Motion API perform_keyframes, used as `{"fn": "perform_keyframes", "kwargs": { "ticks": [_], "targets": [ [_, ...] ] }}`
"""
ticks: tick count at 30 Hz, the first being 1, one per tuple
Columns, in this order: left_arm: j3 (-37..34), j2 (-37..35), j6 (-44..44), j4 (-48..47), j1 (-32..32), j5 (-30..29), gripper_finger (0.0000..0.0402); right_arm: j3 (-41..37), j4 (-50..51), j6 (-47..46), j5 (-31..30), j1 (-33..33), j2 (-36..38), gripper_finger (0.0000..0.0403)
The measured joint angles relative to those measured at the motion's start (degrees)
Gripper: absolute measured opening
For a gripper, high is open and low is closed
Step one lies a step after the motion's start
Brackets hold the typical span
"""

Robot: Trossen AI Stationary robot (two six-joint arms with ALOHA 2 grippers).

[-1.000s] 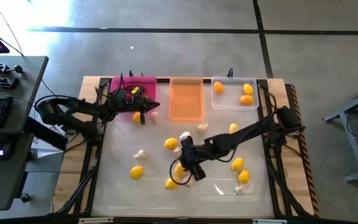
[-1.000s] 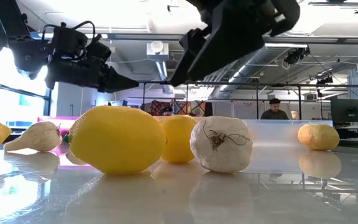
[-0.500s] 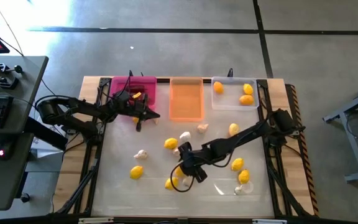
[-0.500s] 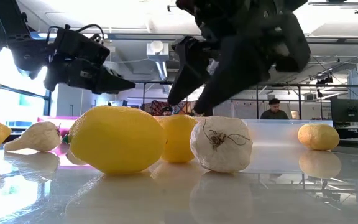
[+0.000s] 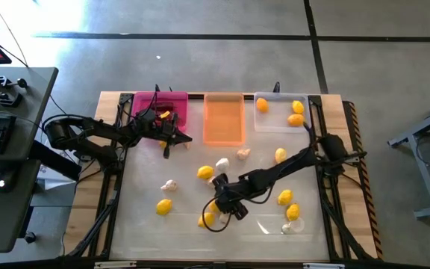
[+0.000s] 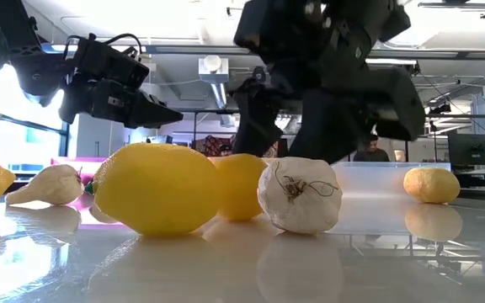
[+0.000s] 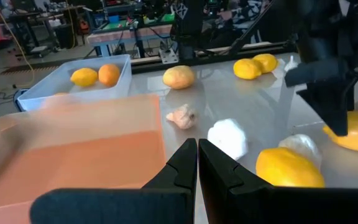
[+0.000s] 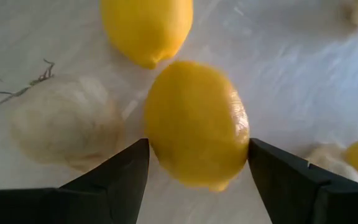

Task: Sort produce into baskets
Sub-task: Put the yellow lemon into the transparent bin

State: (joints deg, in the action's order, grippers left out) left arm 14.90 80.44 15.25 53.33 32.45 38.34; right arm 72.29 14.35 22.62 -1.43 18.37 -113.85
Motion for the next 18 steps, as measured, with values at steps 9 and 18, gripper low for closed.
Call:
{"fn": "perform_keyframes", "kwargs": {
  "ticks": [9,18],
  "targets": [
    [0.0,0.0,-0.1,0.0,0.0,0.0,0.0003,0.0,-2.1,-7.1,-1.9,-0.6,-0.4,0.0201],
    [0.0,0.0,-0.2,-0.8,0.0,-0.3,0.0003,0.4,1.1,-19.0,-5.2,-3.7,6.0,0.0141]
  ]
}}
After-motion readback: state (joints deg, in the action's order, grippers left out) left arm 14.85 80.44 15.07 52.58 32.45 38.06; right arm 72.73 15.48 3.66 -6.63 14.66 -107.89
